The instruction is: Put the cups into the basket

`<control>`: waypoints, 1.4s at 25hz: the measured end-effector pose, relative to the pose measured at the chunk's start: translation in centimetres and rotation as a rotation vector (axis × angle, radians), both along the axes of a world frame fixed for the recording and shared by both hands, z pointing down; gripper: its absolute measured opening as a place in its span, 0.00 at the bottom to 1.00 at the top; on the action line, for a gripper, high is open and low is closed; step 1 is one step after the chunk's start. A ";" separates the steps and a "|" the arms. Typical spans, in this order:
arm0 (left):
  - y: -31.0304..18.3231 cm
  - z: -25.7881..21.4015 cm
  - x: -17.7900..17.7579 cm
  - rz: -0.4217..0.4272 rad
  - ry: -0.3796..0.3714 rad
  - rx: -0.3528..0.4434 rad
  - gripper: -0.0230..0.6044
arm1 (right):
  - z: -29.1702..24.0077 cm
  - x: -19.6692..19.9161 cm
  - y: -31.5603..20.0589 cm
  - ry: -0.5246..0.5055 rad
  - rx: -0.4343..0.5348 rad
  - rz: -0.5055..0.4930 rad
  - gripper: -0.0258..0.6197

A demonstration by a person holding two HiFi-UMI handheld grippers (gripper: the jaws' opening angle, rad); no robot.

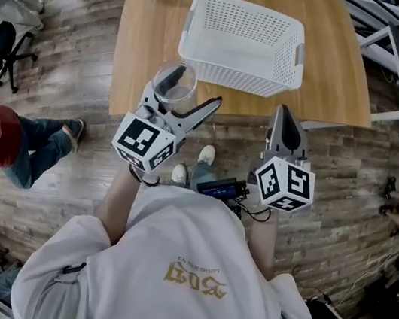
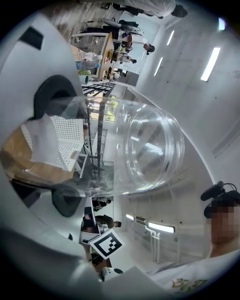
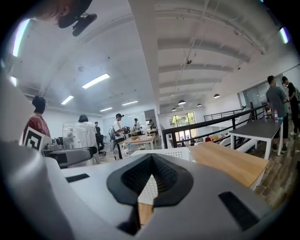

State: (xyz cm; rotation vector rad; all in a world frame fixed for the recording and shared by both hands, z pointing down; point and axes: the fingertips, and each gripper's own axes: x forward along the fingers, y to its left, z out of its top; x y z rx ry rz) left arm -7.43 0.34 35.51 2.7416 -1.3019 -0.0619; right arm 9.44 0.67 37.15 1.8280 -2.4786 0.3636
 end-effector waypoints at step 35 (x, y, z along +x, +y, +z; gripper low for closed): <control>-12.8 -2.9 3.7 -0.036 -0.008 0.084 0.67 | -1.5 2.2 -13.3 -0.031 -0.017 -0.106 0.06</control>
